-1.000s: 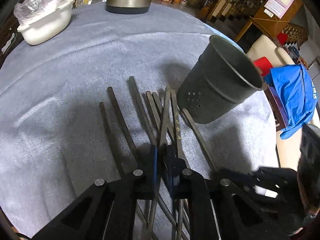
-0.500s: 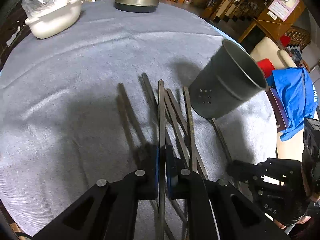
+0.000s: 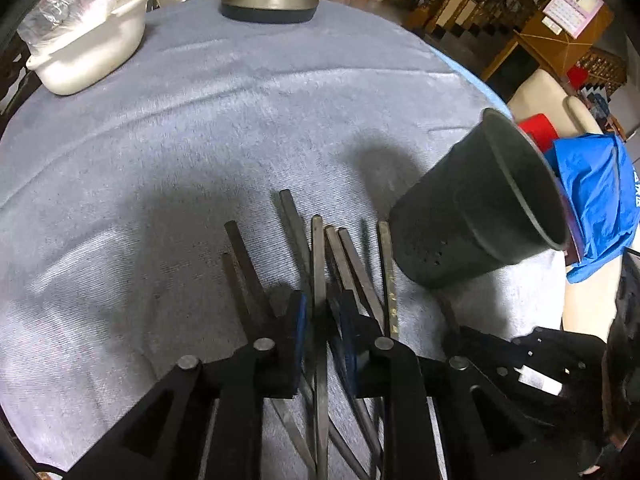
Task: Organize utensils
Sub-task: 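Lift the held chopsticks upright toward the grey holder cup with both tools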
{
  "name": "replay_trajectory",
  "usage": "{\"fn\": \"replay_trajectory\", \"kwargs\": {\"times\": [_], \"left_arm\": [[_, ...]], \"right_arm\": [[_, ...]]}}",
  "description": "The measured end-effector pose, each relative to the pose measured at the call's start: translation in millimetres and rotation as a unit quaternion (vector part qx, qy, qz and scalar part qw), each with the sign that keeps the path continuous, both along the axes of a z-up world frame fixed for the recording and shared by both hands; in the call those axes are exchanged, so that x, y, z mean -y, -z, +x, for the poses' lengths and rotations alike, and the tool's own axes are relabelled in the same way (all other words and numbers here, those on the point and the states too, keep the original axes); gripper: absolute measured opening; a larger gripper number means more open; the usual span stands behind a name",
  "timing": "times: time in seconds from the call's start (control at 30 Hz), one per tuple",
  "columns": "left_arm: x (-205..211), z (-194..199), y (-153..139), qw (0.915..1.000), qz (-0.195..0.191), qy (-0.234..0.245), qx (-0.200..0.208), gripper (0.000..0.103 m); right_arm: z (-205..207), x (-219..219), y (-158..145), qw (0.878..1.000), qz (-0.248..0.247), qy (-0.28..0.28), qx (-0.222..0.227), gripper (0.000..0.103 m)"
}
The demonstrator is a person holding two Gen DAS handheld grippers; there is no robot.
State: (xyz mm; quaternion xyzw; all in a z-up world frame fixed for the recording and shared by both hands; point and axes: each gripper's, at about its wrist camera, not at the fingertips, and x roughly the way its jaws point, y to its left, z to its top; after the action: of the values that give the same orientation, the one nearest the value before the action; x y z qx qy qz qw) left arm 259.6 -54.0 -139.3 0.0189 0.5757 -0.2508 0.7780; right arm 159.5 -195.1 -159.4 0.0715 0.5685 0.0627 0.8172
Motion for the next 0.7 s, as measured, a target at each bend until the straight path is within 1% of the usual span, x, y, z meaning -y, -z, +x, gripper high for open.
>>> {"fn": "replay_trajectory", "kwargs": {"times": [0.1,0.2,0.33,0.43,0.53,0.63,0.7], "left_arm": [[-0.3,3.4,1.5,1.0000,-0.007,-0.005,0.003,0.010],[-6.0,-0.4,-7.2,0.9996,-0.022,-0.012,0.014,0.009],[-17.4,-11.2,-33.8,0.9976,-0.046,-0.022,0.046,0.008],[-26.9,-21.3,-56.0,0.9947,-0.066,-0.030,0.073,0.008],[-33.4,-33.1,-78.9,0.9897,-0.086,-0.036,0.108,0.008],[-35.5,-42.5,-103.0,0.9840,-0.103,-0.037,0.141,0.007],[-35.1,-45.7,-113.8,0.9821,-0.103,-0.026,0.155,0.007]], "right_arm": [[-7.4,2.8,-3.1,1.000,0.016,-0.008,0.013,0.006],[-19.0,8.8,-19.7,0.998,0.038,-0.015,0.039,0.006],[-32.2,11.1,-50.4,0.993,0.064,-0.039,0.088,0.006],[-43.9,17.2,-71.0,0.989,0.076,-0.045,0.119,0.006],[-55.1,21.2,-96.7,0.980,0.094,-0.047,0.169,0.006],[-64.0,31.6,-119.0,0.972,0.106,-0.039,0.204,0.006],[-67.3,32.6,-130.1,0.967,0.110,-0.039,0.224,0.006]]}}
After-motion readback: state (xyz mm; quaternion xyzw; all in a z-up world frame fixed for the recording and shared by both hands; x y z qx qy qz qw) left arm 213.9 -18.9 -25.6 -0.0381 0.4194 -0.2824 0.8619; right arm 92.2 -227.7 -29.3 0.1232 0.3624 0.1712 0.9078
